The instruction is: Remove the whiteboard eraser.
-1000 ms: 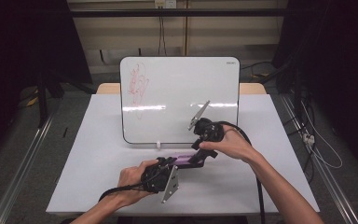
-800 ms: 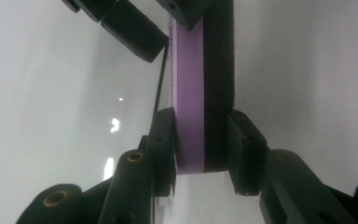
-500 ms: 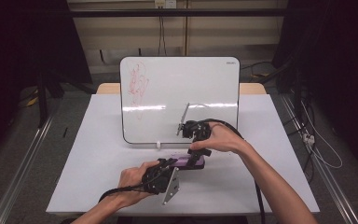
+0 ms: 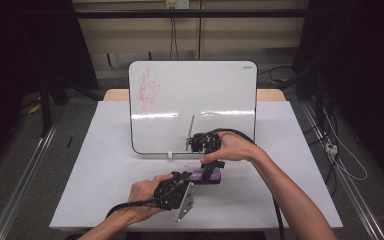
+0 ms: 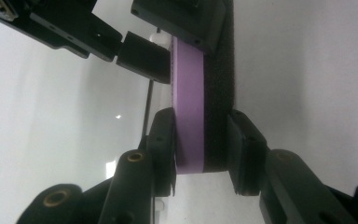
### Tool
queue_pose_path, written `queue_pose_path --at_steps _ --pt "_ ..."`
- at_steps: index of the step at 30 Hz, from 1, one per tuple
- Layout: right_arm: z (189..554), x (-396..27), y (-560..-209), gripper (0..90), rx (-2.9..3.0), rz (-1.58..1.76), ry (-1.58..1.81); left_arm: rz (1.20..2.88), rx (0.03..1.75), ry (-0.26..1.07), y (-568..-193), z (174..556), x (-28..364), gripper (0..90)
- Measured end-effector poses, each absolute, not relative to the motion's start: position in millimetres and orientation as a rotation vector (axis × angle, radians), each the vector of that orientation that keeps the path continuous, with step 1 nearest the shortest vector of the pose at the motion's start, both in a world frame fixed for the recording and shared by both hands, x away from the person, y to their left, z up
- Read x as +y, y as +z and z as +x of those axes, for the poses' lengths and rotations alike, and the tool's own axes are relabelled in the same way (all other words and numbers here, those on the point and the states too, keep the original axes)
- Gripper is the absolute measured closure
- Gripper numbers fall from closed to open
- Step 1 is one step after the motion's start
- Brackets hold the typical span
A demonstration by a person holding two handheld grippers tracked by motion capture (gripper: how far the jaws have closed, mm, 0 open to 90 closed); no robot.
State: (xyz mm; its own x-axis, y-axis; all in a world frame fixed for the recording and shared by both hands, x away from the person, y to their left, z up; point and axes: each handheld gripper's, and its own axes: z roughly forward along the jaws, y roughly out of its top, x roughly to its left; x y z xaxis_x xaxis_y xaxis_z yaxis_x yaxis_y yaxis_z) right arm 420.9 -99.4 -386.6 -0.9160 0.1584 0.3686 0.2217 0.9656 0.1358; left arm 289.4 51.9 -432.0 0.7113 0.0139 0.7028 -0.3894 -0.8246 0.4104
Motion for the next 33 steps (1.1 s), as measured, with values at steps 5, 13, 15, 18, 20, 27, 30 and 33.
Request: queue_pose_path --at_steps 5,13,15,18,20,27,30,33 --pt "421 -95 -389 35.9 -2.753 -0.249 -0.204 2.372 -0.282 0.985 -432 289 52 66.0" --pt "419 -92 -392 38.4 -2.786 -0.222 -0.184 2.364 -0.283 0.989 -433 289 53 65.8" --pt "419 -94 -389 38.9 -2.795 -0.224 -0.211 2.350 -0.262 0.983 -432 290 54 65.3" --pt "419 -97 -385 39.4 -2.801 -0.247 -0.240 2.333 -0.230 0.984 -432 290 55 64.4" --pt "418 -99 -384 39.6 -2.809 -0.258 -0.246 2.333 -0.192 0.968 -431 292 55 62.8" --pt "418 -105 -376 39.9 -2.857 -0.276 -0.324 2.304 -0.032 0.900 -427 303 65 41.1" --pt "418 -111 -370 39.9 -2.882 -0.320 -0.402 2.270 0.045 0.852 -426 307 70 32.2" --pt "416 -117 -365 40.0 -2.914 -0.365 -0.475 2.241 0.161 0.784 -424 314 77 25.1"
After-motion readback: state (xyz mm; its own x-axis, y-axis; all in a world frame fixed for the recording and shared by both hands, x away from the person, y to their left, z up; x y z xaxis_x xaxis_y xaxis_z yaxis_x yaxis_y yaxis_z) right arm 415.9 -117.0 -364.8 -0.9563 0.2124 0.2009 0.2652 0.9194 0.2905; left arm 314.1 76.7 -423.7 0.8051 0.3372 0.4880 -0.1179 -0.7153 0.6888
